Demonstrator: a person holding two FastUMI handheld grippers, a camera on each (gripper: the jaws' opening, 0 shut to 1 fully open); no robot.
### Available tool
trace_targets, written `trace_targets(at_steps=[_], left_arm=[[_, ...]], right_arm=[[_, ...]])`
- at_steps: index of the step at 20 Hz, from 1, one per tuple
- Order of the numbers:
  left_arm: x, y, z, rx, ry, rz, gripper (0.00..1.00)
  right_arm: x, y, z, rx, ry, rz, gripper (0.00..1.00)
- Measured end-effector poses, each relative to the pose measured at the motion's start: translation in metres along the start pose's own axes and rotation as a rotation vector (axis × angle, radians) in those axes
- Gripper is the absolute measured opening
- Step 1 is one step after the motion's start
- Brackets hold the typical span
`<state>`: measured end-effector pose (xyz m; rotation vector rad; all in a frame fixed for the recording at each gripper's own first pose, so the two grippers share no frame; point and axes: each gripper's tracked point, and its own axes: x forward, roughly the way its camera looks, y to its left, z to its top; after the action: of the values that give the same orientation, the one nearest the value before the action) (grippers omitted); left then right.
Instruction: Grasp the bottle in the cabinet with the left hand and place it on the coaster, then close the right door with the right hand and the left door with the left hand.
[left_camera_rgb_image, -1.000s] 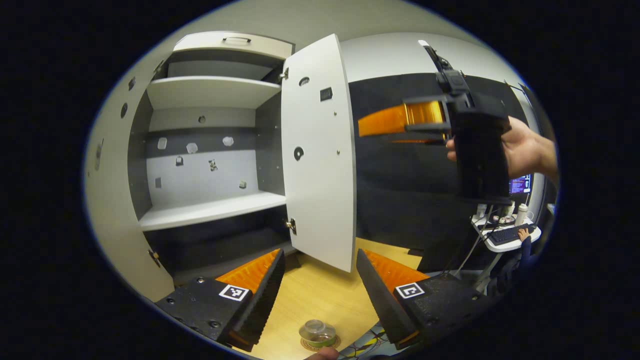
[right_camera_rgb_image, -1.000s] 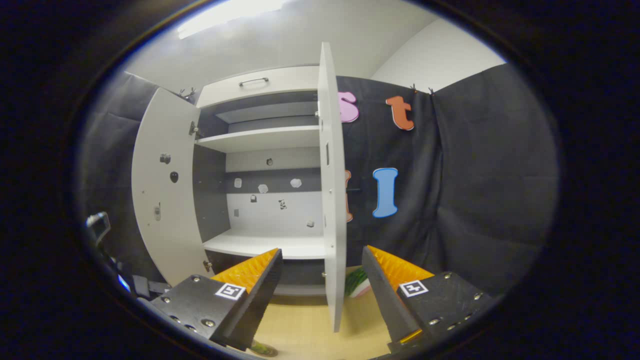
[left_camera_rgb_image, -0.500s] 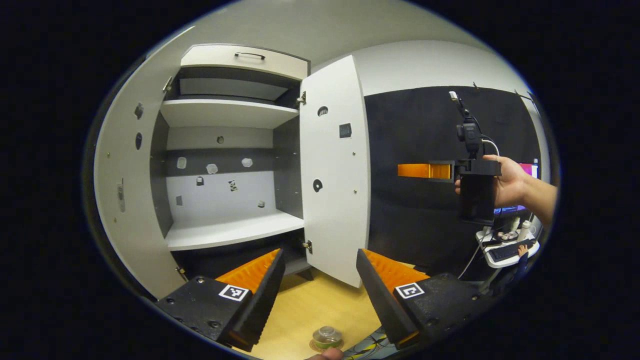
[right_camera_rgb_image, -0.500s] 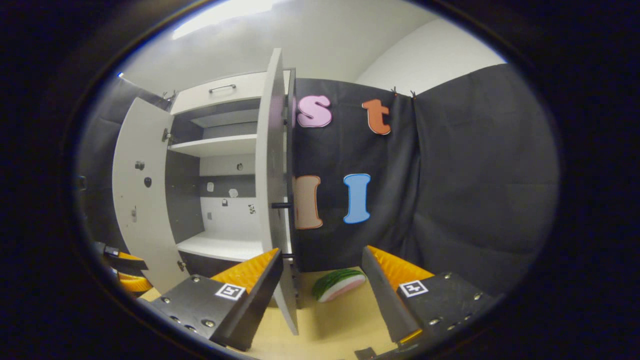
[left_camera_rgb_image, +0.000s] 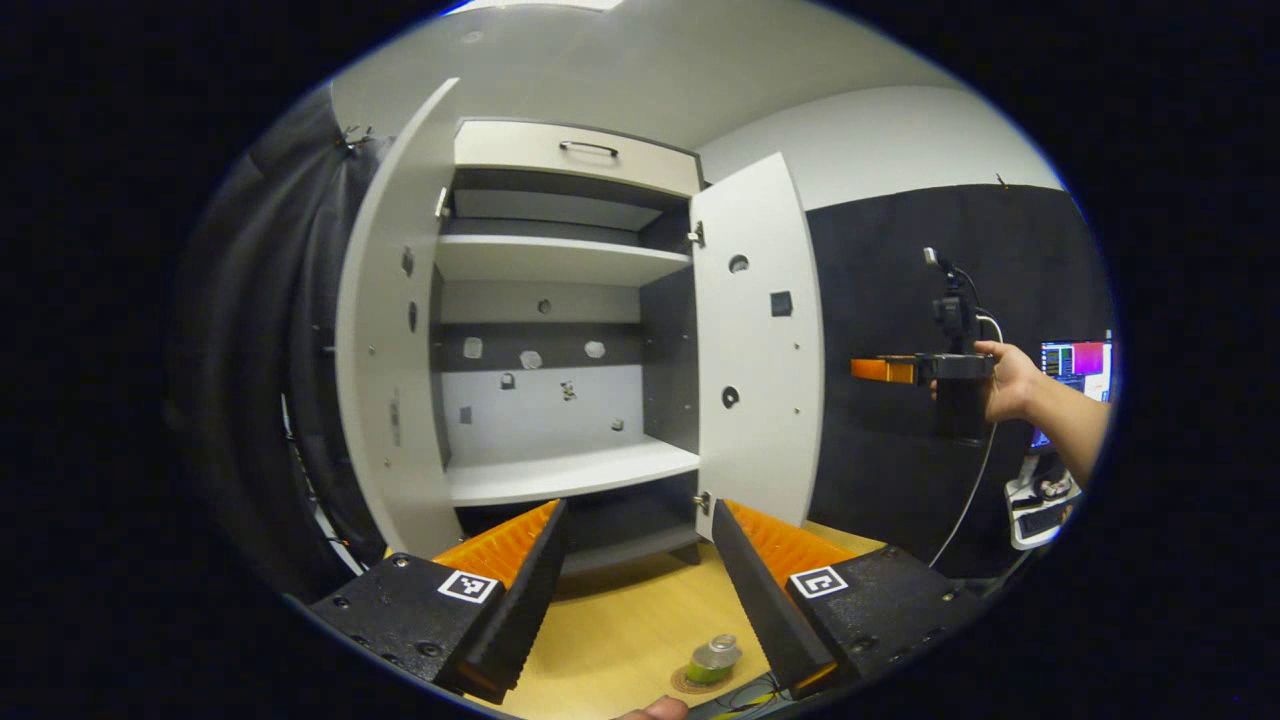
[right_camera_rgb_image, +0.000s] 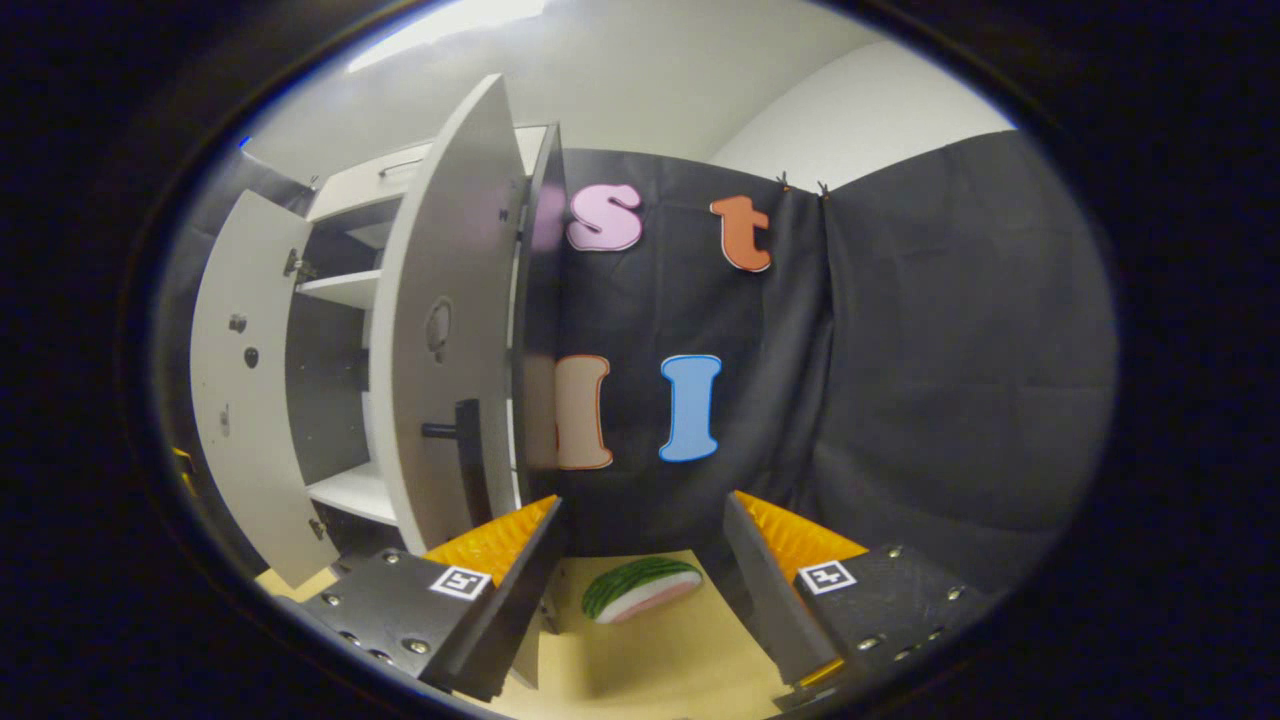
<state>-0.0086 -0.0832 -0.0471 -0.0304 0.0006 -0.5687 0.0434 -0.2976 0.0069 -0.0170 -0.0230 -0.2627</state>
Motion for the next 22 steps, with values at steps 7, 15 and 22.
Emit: trace_targets(at_steps=[7, 15, 22], left_arm=[[-0.025, 0.087, 0.032, 0.033, -0.032, 0.292, 0.93], [-0.056, 0.138, 0.014, 0.040, -0.011, 0.432, 0.90], [-0.061, 0.155, 0.008, -0.009, 0.006, 0.484, 0.90]], right_arm=[[0.049, 0.002, -0.003, 0.071, 0.038, 0.044, 0.94], [0.055, 0.070, -0.001, -0.072, -0.017, 0.218, 0.96], [0.050, 0.081, -0.005, -0.039, -0.007, 0.214, 0.86]])
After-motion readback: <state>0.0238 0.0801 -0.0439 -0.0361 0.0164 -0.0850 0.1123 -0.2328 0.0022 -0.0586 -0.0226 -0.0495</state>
